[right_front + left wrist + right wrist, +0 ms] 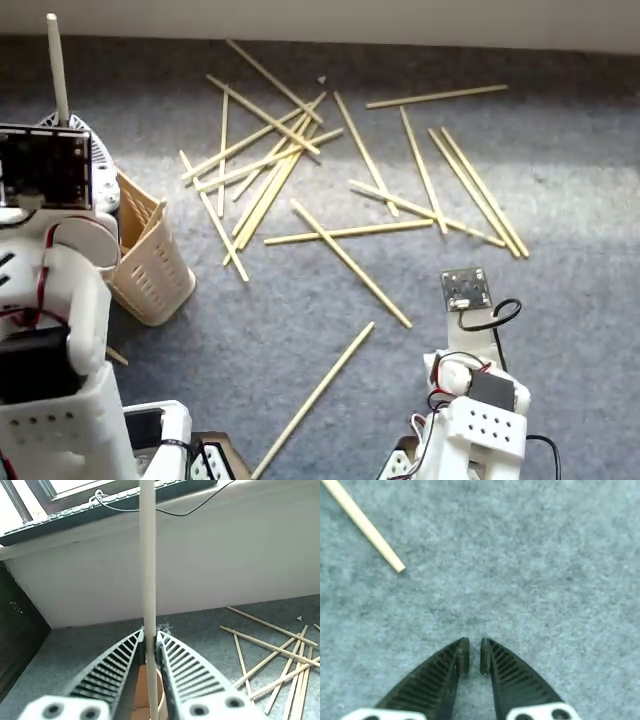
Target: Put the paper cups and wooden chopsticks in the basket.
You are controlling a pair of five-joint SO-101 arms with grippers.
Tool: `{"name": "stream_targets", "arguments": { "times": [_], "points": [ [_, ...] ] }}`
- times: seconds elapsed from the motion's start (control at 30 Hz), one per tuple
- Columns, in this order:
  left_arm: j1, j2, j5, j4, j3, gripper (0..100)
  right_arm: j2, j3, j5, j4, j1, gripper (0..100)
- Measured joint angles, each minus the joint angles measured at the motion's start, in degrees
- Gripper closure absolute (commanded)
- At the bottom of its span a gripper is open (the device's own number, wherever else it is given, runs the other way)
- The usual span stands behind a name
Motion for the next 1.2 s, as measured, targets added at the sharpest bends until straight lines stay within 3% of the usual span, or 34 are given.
{"name": "stream_targets", "arguments": {
  "times": [0.43, 0.73, 1.1, 1.2],
  "points": [
    [0.09, -0.26, 0.18, -4.13, 3.96, 99, 0.0, 0.0, 0.0, 0.0, 0.0, 94.0],
    [0.09, -0.26, 0.09, -4.13, 5.19, 80, 0.0, 0.0, 0.0, 0.0, 0.0, 94.0],
    [0.0, -0.26, 0.09, -4.92, 9.76, 80, 0.0, 0.0, 0.0, 0.0, 0.0, 94.0],
    [-3.25, -0.88, 0.09, -5.01, 6.15, 80, 0.0, 0.0, 0.0, 0.0, -0.18, 94.0]
  ]
}}
